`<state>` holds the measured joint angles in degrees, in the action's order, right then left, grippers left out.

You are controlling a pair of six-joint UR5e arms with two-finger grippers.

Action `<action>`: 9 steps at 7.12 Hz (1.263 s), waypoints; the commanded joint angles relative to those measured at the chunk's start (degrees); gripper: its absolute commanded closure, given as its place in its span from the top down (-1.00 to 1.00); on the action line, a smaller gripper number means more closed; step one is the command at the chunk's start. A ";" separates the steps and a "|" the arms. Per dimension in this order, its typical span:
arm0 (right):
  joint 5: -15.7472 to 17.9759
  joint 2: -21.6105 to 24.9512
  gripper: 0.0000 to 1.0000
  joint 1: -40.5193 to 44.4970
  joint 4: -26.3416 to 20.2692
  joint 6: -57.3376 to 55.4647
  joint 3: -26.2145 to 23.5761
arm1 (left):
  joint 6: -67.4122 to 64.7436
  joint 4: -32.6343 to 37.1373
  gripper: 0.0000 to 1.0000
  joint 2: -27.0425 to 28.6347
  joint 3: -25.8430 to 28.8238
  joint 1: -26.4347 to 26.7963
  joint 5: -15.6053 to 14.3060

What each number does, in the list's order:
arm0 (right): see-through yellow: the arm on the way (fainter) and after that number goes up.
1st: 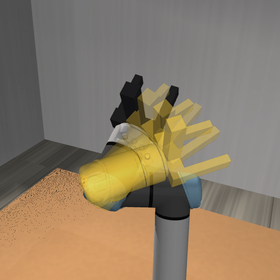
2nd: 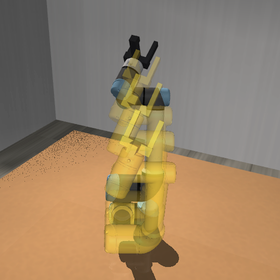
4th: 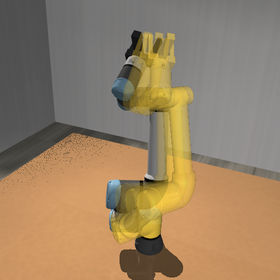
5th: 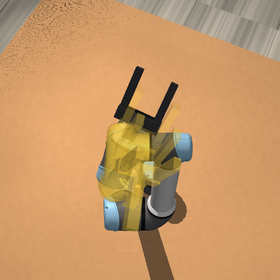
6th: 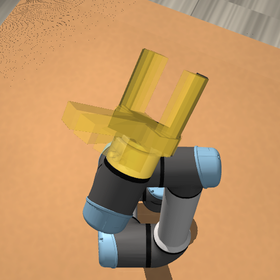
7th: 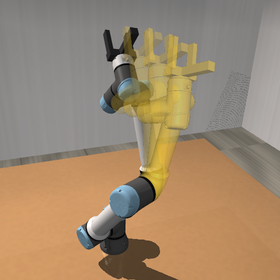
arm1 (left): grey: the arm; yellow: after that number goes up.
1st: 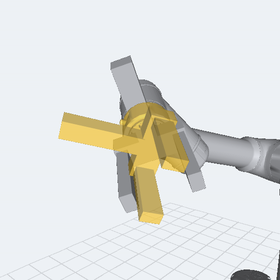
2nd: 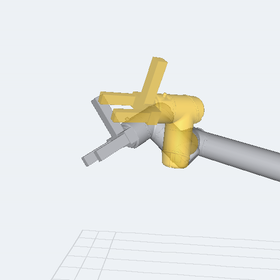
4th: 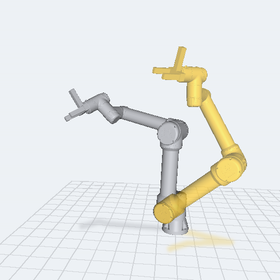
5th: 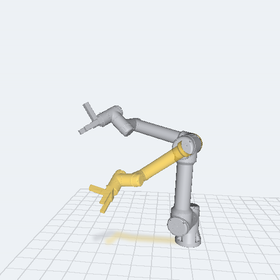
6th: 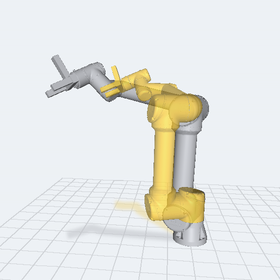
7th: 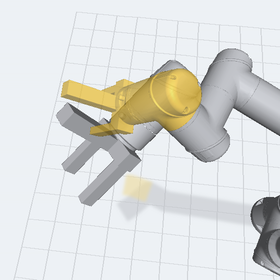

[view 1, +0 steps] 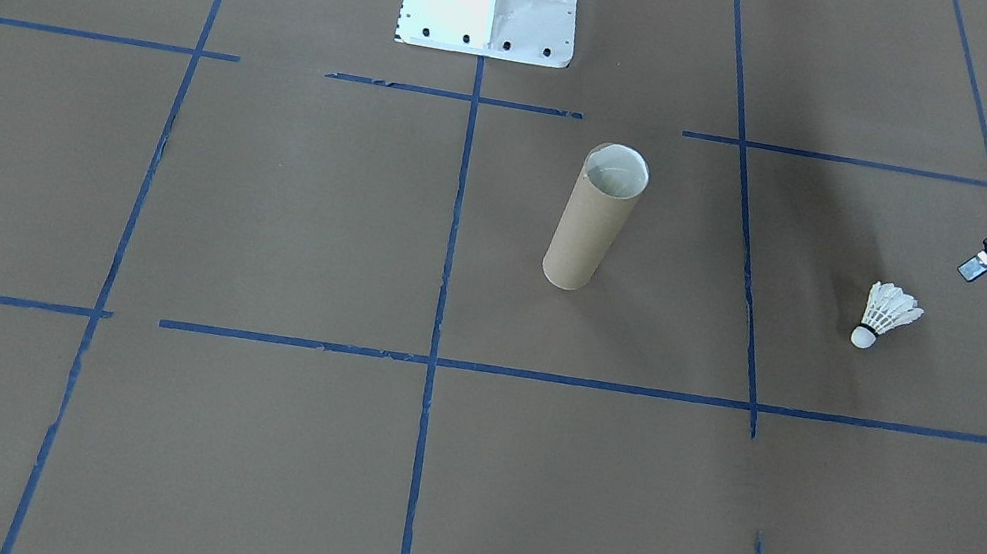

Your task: Collect badminton balls into bucket

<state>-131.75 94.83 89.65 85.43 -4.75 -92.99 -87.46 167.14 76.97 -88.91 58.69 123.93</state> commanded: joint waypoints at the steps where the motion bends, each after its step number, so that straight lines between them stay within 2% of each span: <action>1: 0.00 0.00 1.00 0.00 0.00 0.00 0.00 | -8.41 3.37 1.00 0.54 0.58 -7.17 -7.02; 3: 0.00 0.00 1.00 0.00 0.00 -0.09 0.00 | -8.69 3.37 1.00 2.90 1.89 -7.36 -8.18; 7: 0.00 0.00 1.00 0.00 0.00 0.00 0.00 | -10.28 3.02 1.00 6.78 5.58 -7.45 -8.27; 8: 0.00 0.00 1.00 0.00 0.00 0.00 0.00 | -10.19 3.02 0.84 7.05 6.37 -7.62 -8.18; 9: 0.00 0.00 1.00 0.00 0.00 0.00 0.00 | -10.19 3.11 0.40 7.05 6.38 -7.63 -8.18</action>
<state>-131.75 94.83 89.65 85.43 -4.75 -92.99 -97.70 170.18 83.85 -82.97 51.13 115.71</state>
